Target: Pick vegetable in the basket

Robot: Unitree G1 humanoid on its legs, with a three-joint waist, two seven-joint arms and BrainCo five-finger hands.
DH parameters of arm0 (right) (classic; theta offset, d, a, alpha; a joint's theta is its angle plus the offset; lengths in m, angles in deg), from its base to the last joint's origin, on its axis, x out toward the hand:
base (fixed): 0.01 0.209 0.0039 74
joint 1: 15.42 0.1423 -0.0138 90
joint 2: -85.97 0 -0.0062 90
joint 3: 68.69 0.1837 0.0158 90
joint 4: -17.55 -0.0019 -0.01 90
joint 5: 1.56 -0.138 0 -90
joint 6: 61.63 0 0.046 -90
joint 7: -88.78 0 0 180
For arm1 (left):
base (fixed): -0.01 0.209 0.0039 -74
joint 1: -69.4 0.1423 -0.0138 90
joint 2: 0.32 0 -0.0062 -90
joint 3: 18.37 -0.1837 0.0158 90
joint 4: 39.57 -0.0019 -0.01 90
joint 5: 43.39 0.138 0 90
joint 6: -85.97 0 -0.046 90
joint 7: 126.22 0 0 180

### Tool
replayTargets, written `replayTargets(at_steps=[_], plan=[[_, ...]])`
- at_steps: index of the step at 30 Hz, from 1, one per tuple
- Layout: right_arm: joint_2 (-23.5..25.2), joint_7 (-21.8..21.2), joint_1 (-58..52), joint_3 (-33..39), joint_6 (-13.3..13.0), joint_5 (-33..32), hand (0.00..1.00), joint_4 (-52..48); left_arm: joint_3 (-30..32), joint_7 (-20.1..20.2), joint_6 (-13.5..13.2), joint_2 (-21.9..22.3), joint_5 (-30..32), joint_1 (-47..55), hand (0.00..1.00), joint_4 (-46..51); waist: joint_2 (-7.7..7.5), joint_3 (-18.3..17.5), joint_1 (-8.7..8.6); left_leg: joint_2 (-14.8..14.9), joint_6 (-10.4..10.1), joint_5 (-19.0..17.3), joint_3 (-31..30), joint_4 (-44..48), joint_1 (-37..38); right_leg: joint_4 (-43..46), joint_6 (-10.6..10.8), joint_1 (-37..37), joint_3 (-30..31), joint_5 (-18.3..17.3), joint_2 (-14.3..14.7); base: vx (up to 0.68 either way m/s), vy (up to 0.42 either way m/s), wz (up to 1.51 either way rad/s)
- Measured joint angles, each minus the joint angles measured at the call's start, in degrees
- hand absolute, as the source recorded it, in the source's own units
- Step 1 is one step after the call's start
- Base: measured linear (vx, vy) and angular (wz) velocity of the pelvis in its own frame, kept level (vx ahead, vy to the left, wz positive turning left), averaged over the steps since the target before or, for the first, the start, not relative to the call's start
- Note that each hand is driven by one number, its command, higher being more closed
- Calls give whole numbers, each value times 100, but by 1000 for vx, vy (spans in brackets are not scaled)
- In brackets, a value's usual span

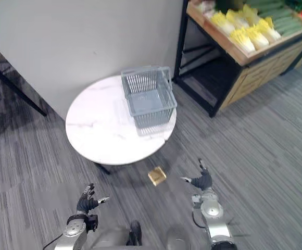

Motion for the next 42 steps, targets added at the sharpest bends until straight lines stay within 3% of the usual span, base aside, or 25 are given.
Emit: replayTargets(at_steps=[1,2,3,4,5,6,7,9,10,11,12,14,16,18,20,22,26,35,36,42], plan=[[-14,9,71,-13,-66,73,0,-87,-1,-1,-2,-6,1,-3,0,-65,30,15,-51,111,-242,-164,-48,124,174,-619,-36,-287,-129,23,131,607,-139,30],[-23,25,117,-105,-101,104,0,-128,-10,-1,2,-40,2,58,0,-108,57,30,-56,191,-364,-439,-94,321,313,-1392,-251,-527,-201,224,206,522,-157,18],[-47,38,142,-163,-99,115,0,-174,-29,-3,2,-48,2,59,0,-160,60,35,-52,266,-341,-626,-139,377,416,-1698,-302,-659,-176,357,239,541,-231,24],[-161,53,347,-322,-81,150,0,-215,-56,-5,5,-48,3,0,0,-328,65,41,-103,397,-388,-1018,-317,321,694,-2591,-113,-826,-96,784,390,565,-292,38],[-301,68,524,-428,-75,244,0,-251,-131,1,7,-84,12,-59,0,-533,61,27,-129,447,-548,-1172,-458,262,825,-3362,78,-730,-15,1743,424,652,-339,55],[-542,113,659,-510,-77,487,0,-361,-368,23,15,-10,30,-237,0,-793,262,38,-78,559,-497,-1143,-724,247,923,-3458,-154,-558,-168,2025,554,513,-263,48],[-655,112,702,-531,-77,580,0,-482,-490,53,8,10,48,-295,0,-793,317,39,-52,616,-495,-1017,-860,324,872,-3334,-210,-551,-205,1878,574,464,-259,64],[-927,113,720,-487,-80,837,0,-1011,-604,138,-11,41,206,-375,0,-800,374,38,-75,728,-933,-479,-1273,996,713,-2722,-385,-404,-538,1235,424,497,-315,87],[-971,130,726,-482,-80,925,0,-1160,-606,138,-11,39,241,-382,0,-802,390,44,-76,837,-1113,-301,-1326,1567,524,-2764,-420,-149,-687,1087,414,366,-235,78],[-996,132,755,-499,-87,965,0,-1182,-607,137,-10,37,251,-380,0,-804,392,46,-69,922,-1167,-312,-1323,1950,374,-2875,-433,50,-785,1069,417,405,-262,73],[-1049,131,813,-560,-89,1006,0,-1182,-615,137,-6,37,250,-362,0,-807,376,49,-49,1023,-1143,-325,-1135,2386,150,-3189,-446,498,-911,1078,437,357,-224,66],[-1197,131,955,-667,-139,1070,0,-1186,-659,139,-8,39,250,-307,0,-799,356,40,-30,1043,-1007,-399,-830,2292,-60,-3585,-455,1005,-992,1090,425,340,-212,42],[-1430,131,1153,-808,-151,1166,0,-1208,-658,142,-4,29,251,-241,0,-796,413,22,-12,1022,-893,-454,-714,1622,-415,-3864,-441,1217,-1091,1099,425,224,-96,11],[-1565,123,1166,-835,-148,1198,0,-1208,-659,140,0,34,251,-163,0,-742,478,9,-14,929,-966,-380,-731,919,-536,-3952,-393,1285,-1073,1129,440,153,-13,-6],[-1814,119,1169,-854,-150,1263,0,-1215,-672,165,1,75,255,-13,0,-714,659,-3,-59,900,-955,429,-724,242,-576,-4018,-339,1372,-1054,1159,604,117,61,-14],[-2010,121,1235,-888,-145,1413,0,-1192,-660,251,1,61,258,23,0,-706,654,2,-42,872,-993,389,-628,-175,-499,-4117,-213,1313,-903,1232,646,69,132,-21],[-2172,119,2090,-1357,-155,1640,0,-747,-664,247,-6,2,265,-30,0,-697,629,-9,-33,609,-820,765,-404,-864,-586,-4495,-36,958,-572,1532,499,-31,104,-24],[-2395,127,3931,-2138,-127,1854,0,637,-591,101,-26,-222,247,-402,0,-644,715,261,189,433,-693,999,-412,-1070,-1105,-4787,9,497,-412,1837,441,-23,38,0],[-2452,127,4213,-2242,-124,1855,0,919,-591,91,-73,-225,239,-459,0,-629,733,292,272,422,-703,1068,-424,-1110,-1230,-4787,3,361,-414,1867,445,4,-9,8],[-2561,120,5146,-2455,-19,1847,0,2028,-586,-19,-140,-222,54,-613,0,-608,918,631,299,399,-706,1310,-664,-1352,-1333,-4713,-5,167,-448,1886,448,25,-8,21]])
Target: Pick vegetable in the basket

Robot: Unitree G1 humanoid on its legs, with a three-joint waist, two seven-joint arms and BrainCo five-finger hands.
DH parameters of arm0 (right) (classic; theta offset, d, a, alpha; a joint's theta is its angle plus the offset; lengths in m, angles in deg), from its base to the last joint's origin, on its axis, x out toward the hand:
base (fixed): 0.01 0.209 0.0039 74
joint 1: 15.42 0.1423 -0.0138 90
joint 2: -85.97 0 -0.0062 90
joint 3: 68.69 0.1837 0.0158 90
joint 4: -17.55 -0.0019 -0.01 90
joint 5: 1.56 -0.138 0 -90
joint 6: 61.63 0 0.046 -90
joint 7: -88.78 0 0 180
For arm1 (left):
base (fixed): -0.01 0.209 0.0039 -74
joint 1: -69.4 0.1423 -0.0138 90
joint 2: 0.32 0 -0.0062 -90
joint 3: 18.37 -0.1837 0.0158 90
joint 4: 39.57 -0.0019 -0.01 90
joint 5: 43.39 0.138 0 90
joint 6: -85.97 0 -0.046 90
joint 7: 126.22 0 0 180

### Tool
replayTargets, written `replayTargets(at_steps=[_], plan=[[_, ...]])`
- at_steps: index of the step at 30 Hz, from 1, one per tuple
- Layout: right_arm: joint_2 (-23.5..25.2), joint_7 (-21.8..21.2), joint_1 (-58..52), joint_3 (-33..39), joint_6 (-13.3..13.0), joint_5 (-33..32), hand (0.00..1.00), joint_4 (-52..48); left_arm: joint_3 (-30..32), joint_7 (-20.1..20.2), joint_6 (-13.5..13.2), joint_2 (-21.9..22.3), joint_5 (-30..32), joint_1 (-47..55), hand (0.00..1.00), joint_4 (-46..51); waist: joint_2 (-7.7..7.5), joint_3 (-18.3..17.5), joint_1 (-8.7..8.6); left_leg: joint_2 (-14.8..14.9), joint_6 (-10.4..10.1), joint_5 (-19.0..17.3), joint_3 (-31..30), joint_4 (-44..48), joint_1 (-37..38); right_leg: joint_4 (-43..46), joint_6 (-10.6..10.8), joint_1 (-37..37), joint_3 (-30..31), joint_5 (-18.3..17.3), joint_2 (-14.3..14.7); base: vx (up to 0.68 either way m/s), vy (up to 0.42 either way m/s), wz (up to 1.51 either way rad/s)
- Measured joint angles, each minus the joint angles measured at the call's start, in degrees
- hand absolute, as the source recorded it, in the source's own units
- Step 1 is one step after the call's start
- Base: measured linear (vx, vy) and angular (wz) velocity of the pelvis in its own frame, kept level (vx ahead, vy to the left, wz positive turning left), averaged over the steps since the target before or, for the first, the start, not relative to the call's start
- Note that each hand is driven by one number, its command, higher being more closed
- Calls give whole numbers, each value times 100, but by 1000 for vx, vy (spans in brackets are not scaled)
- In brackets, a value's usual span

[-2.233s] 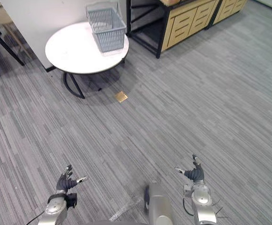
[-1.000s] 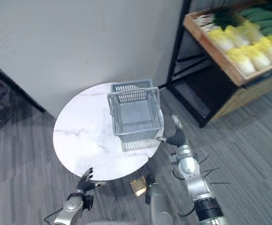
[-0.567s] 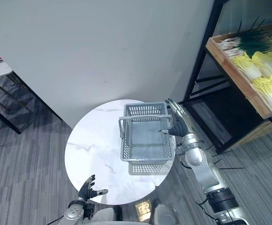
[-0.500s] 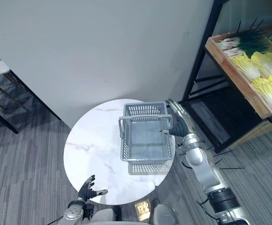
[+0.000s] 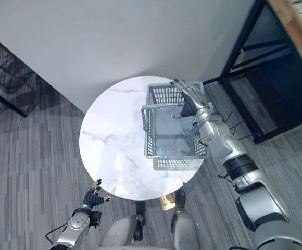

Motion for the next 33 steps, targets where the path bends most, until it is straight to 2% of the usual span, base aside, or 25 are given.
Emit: replayTargets(at_steps=[1,2,5,11,15,18,22,24,29,32,33], plan=[[-20,-4,232,-15,4,-1,0,327,2,-6,-10,0,-85,-43,0,37,63,96,-5,-18,10,40,-73,-13,-36,9,0,-19,-11,0,-13,0,17,25],[-71,-5,400,-15,27,-4,100,690,2,-10,-63,1,-129,-101,0,60,126,189,13,-28,2,61,-132,-12,-56,33,0,-31,-14,0,-21,-7,20,26],[-218,-17,585,-17,138,3,100,1337,8,-18,-121,4,-288,-244,0,95,212,250,153,-42,8,144,-253,-28,-205,103,0,-158,-28,-1,-34,-34,14,23],[-260,-72,680,37,231,-97,100,1525,44,-21,-121,5,-315,-245,0,90,233,282,133,-97,-18,262,-529,-106,-224,306,25,-191,30,-187,-82,-42,8,22],[-271,43,-120,710,259,-411,100,517,44,-21,-93,6,-303,-221,0,83,221,295,127,-64,-25,344,-494,-318,-91,328,9,-192,110,-247,-66,-39,-9,-1],[-273,107,-868,1226,275,-490,100,-219,49,-18,-82,20,-231,-216,0,84,149,320,94,-53,-40,350,-376,-382,38,322,23,-151,206,-240,-47,34,-10,-17],[-258,94,-2102,1859,271,-929,100,-1069,167,24,-32,97,-92,-169,0,96,8,294,-131,-30,-72,324,-349,-450,259,238,46,70,209,-226,1,92,-10,-3],[-101,76,-2907,2307,271,-1230,100,-1645,237,31,29,102,-39,-84,0,253,-87,272,-252,-14,-105,290,-327,-495,414,236,47,183,244,-226,13,69,5,-10],[616,-18,-4474,3538,261,-1904,100,-2707,680,149,126,100,-14,217,0,469,-415,18,-500,-10,-69,145,14,-483,668,11,105,382,560,-188,91,38,14,-32],[1052,-24,-5051,3935,207,-2280,100,-3031,807,159,151,114,-13,406,0,554,-516,-182,-585,-6,-57,54,175,-432,749,-102,127,462,727,-161,105,3,21,-34],[1243,-38,-5324,4060,193,-2525,100,-3155,865,170,155,127,-12,508,0,579,-531,-295,-674,-3,-45,4,267,-401,806,-179,144,523,809,-121,108,23,29,-41]])
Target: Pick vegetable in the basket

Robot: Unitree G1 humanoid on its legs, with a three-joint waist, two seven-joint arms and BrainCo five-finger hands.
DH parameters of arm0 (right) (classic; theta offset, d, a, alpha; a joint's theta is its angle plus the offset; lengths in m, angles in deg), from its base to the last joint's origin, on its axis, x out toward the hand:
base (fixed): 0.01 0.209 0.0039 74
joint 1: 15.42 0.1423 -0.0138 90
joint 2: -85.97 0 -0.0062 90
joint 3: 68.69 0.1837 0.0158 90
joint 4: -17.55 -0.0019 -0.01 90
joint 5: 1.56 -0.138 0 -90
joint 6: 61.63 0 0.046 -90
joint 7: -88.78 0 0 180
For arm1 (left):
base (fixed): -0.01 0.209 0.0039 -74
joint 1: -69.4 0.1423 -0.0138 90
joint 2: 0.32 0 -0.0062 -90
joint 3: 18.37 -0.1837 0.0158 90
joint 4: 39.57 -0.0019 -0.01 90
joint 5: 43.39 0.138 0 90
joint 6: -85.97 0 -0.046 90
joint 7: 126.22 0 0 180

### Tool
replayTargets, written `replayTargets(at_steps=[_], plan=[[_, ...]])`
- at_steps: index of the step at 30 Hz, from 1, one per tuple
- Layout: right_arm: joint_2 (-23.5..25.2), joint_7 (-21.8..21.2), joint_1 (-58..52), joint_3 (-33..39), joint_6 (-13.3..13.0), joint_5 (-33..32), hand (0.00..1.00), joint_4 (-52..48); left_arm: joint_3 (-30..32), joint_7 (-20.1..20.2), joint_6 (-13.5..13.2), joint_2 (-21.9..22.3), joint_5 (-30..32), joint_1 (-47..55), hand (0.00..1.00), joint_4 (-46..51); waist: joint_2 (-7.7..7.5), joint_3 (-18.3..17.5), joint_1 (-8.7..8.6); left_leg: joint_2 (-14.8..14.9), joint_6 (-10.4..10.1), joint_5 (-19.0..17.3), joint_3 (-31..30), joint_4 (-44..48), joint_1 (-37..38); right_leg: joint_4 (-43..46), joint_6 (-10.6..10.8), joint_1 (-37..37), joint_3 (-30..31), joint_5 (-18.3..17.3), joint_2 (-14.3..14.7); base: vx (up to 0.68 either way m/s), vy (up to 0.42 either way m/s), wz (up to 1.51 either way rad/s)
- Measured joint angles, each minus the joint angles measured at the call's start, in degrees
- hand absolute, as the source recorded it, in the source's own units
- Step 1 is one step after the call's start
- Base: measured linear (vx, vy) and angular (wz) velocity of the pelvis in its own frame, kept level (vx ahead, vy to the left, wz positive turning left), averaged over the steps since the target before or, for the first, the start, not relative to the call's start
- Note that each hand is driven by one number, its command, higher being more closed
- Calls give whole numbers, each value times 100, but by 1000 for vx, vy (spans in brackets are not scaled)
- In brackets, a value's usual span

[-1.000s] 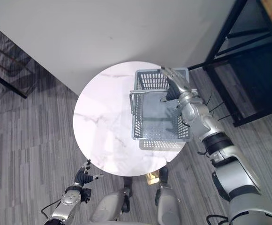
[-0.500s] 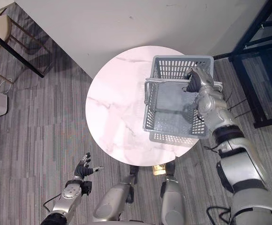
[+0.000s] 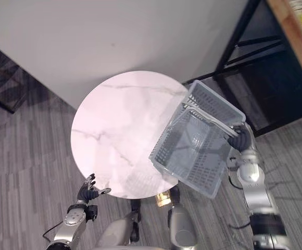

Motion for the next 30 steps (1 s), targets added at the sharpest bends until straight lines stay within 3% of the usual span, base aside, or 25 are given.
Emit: replayTargets(at_steps=[3,8,11,13,14,15,17,19,20,21,22,23,25,26,27,29,30], plan=[[426,-159,-650,129,-82,-601,100,-90,48,102,41,33,-1,215,0,184,-8,-135,-10,45,26,-239,328,221,241,-44,28,208,254,33,18,11,30,-49],[1250,-349,-1058,54,-67,-839,100,-395,250,113,69,259,-3,410,0,700,-76,-190,64,127,57,-547,865,696,306,168,55,200,644,55,84,-31,24,-43],[1496,-320,-1197,-8,-58,-879,100,-703,250,108,104,266,-3,381,0,1077,-157,-142,184,361,91,-1006,981,1665,-136,424,73,101,757,19,181,-126,-11,-24],[1593,-224,-1360,17,-41,-879,100,-747,253,106,107,277,-3,336,0,1286,-176,-131,225,542,219,-1056,1070,2072,-456,505,163,-10,734,-27,224,-148,-2,11],[1663,-211,-1440,24,-41,-878,100,-818,266,101,107,274,-3,286,0,1373,-211,-110,312,588,223,-1058,1084,2197,-637,1785,-160,-463,696,-530,185,-143,-4,14],[1699,-204,-1499,30,-40,-875,100,-885,265,102,129,259,-2,249,0,1368,-241,-105,325,585,224,-1059,1051,2273,-689,2425,-205,-552,711,-773,98,-92,-82,16],[1788,-203,-1677,56,-34,-846,100,-963,256,99,145,291,1,284,0,1433,-376,-169,375,550,221,-1046,911,2549,-802,3838,176,-156,939,-1347,-371,-70,-160,27],[1781,-201,-1666,55,-37,-837,100,-975,269,92,145,293,1,275,0,1446,-486,-247,470,563,141,-972,890,2697,-1014,3846,265,281,1104,-1451,-632,-116,-210,11],[1745,-164,-1543,54,-33,-819,100,-973,283,80,157,302,-2,224,0,1435,-478,-243,577,644,89,-796,897,2732,-1236,3258,350,498,1059,-1793,-561,-304,-380,12],[1716,-89,-1454,52,-29,-818,100,-972,285,84,169,438,-4,178,0,1467,-366,-280,662,785,62,-368,918,2502,-1411,2767,314,500,803,-1916,-436,-250,-273,16],[1710,-89,-1449,51,-29,-819,100,-972,271,84,170,466,-9,186,0,1485,-334,-295,657,836,51,-290,910,2460,-1462,2679,282,506,735,-1935,-406,-346,-330,26],[1669,-90,-1386,52,-29,-818,100,-973,219,90,170,549,-18,243,0,1579,-225,-339,666,1018,-65,-12,900,2250,-1592,2377,160,512,437,-2000,-239,-318,-305,23],[1615,-85,-1248,64,-29,-815,100,-966,227,82,176,569,-28,343,0,1627,-169,-320,665,1167,-252,572,774,1662,-1562,2114,-98,506,174,-2098,-51,-380,-347,29],[1567,-78,-1225,98,-29,-818,100,-958,220,86,188,579,-29,372,0,1628,-141,-303,627,1202,-386,1006,748,1211,-1475,2035,-352,484,-67,-2033,8,-358,-281,44],[1546,-51,-1224,132,-29,-829,100,-941,202,92,202,582,-28,403,0,1628,-193,-270,609,1236,-402,868,783,1456,-1483,2035,-450,489,-224,-1983,6,-346,-255,45],[1540,28,-1318,145,-29,-844,100,-943,199,93,213,558,-24,448,0,1634,-217,-256,627,1239,-190,-55,714,2759,-1488,2030,-646,478,-359,-1836,-26,-269,-151,27],[1540,27,-1340,142,-29,-844,100,-943,203,93,213,552,-23,455,0,1646,-210,-260,622,1249,-130,-290,664,3080,-1467,2030,-658,455,-368,-1796,-30,-303,-96,11]])
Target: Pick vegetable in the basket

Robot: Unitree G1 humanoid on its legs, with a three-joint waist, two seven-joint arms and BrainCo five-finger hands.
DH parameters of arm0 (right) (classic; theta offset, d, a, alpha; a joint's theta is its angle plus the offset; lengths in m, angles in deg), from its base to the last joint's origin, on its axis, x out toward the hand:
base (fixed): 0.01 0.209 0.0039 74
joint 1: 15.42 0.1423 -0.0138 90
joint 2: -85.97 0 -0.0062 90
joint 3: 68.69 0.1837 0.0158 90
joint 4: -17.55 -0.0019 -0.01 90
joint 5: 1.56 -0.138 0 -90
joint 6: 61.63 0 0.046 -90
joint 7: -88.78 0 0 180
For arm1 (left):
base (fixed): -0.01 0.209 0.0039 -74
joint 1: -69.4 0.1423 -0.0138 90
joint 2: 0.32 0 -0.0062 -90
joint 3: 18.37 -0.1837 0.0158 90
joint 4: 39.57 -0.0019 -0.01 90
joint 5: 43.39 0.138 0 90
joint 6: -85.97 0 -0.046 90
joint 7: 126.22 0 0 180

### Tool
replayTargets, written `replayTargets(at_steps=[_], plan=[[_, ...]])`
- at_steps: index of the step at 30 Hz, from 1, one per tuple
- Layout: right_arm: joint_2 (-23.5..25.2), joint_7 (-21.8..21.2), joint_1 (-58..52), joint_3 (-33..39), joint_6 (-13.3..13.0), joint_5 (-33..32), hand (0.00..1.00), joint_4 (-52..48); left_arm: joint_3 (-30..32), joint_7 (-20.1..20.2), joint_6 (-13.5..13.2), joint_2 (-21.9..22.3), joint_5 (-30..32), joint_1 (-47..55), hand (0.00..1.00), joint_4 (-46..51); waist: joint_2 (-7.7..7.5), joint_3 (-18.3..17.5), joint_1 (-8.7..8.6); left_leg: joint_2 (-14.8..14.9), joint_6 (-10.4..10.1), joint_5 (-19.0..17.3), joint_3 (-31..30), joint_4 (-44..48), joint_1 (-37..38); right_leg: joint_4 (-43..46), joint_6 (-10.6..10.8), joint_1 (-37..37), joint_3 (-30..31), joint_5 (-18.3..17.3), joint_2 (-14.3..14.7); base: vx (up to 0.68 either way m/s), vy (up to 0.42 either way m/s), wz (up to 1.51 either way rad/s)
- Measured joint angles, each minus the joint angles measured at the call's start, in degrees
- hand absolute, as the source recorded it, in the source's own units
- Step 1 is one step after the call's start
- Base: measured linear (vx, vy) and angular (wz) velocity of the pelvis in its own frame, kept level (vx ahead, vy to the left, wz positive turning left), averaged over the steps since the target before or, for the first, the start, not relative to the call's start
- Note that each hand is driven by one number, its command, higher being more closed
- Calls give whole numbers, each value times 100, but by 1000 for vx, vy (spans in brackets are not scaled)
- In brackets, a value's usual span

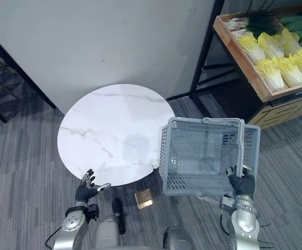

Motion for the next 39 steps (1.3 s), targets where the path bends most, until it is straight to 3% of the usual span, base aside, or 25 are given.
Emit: replayTargets(at_steps=[2,3,5,6,8,15,19,21,23,24,26,27,29,31,32,33,34,35,36,38,39], plan=[[5,-6,-36,-32,1,-3,100,0,30,0,-3,1,0,116,0,118,29,-11,-13,8,-1,-759,-325,908,405,16,18,-210,72,177,22,-330,-8,-8],[4,-5,-51,-30,1,-5,100,0,30,1,-3,2,-1,161,0,120,49,-28,-12,-3,-32,-888,-380,922,543,20,30,-286,107,200,48,-284,70,-19],[9,-4,-67,-20,1,-5,100,1,34,0,-1,12,2,227,0,119,128,-88,-50,-92,-198,-1324,-441,347,1020,29,70,-577,177,266,133,-196,112,-14],[28,-6,-58,5,2,-5,100,12,42,1,2,15,3,219,0,116,218,-141,-99,-159,-253,-1564,-356,-436,1285,74,181,-796,158,310,146,-219,151,-2],[204,-16,-88,20,37,-5,100,175,66,-7,23,-38,12,186,0,82,-3,-113,-111,-315,-305,-1532,-192,-767,1320,15,311,-926,227,489,20,-205,133,-8],[353,-14,-257,120,159,-65,100,622,52,-22,24,-65,39,48,0,-87,-60,-143,-159,-352,-122,-1676,240,-333,1321,-281,501,-933,769,968,128,-61,97,-42],[450,-16,-207,87,181,-175,100,680,46,-62,25,-73,145,-63,0,-87,-124,-99,-165,-76,-98,-1932,929,-86,1493,-495,503,-1083,1221,1210,424,-75,56,-103],[454,-17,-116,61,181,-182,100,679,43,-133,24,-76,233,-134,0,-78,-205,-55,-148,30,-93,-1948,1575,-159,1742,-591,258,-1190,320,1233,29,-87,22,-141],[444,-17,-14,48,178,-170,100,697,38,-139,24,-156,235,-157,0,-79,-285,-26,-157,128,-106,-1957,2145,-240,1973,-470,191,-1286,-714,1210,-451,2,-44,-152],[412,-15,150,46,174,-154,100,866,47,-155,26,-234,235,-162,0,-92,-322,-14,-209,148,-195,-1940,2610,-362,2233,-351,-41,-1273,-1701,1208,-839,63,-31,-139],[355,-3,380,-48,172,-100,100,1110,55,-231,26,-273,235,-151,0,-91,-336,-22,-252,206,-265,-1906,3002,-474,2480,-290,-98,-1284,-2242,1187,-971,171,-88,-157],[304,-5,567,-145,172,-35,100,1305,47,-249,26,-302,235,-153,0,-119,-359,-40,-308,174,-305,-1876,3104,-525,2611,-303,-177,-1387,-2223,1394,-878,234,-173,-191],[198,-10,782,-169,175,58,100,1529,29,-242,28,-312,235,-244,0,-292,-231,-63,-390,235,-288,-1846,3048,-530,2712,-189,-178,-1609,-1868,1392,-521,214,-167,-156],[129,-11,813,-151,213,94,100,1641,-79,-236,34,-294,235,-381,0,-482,-146,-50,-563,503,-132,-1501,2739,148,2656,-39,-240,-1614,-1568,1233,-218,367,-221,-106],[129,-8,752,-144,260,95,100,1639,-111,-230,34,-267,235,-403,0,-549,-84,-17,-622,819,87,-1036,2439,945,2585,-81,-298,-1349,-1367,1141,37,390,-214,-95],[125,-6,675,-143,262,95,100,1638,-158,-230,39,-256,233,-397,0,-567,-69,-8,-608,971,336,-622,2212,1426,2515,-118,-331,-1168,-1248,1083,145,399,-141,-120],[97,1,577,-154,261,98,100,1609,-260,-225,31,-239,231,-328,0,-561,-44,10,-562,1054,503,-306,1585,2298,2257,-225,-381,-801,-975,953,316,350,-43,-136],[95,26,581,-176,260,102,100,1565,-349,-227,16,-228,229,-275,0,-561,-42,16,-543,816,225,-663,930,2922,1820,-252,-469,-552,-666,787,403,324,8,-137],[89,36,581,-172,259,101,100,1535,-386,-229,15,-219,223,-264,0,-562,-44,17,-512,614,143,-849,641,3135,1550,-251,-501,-453,-497,707,433,292,67,-136],[-31,38,589,-190,260,105,100,1493,-462,-228,-1,-189,202,-133,0,-554,-95,56,-383,31,156,-1376,130,2877,680,-262,-442,-91,20,468,413,301,104,-113],[-51,39,592,-228,260,106,100,1460,-462,-227,-2,-176,176,-86,0,-548,-68,63,-348,-101,130,-1449,94,2629,505,-269,-417,-5,116,407,398,313,144,-86]])
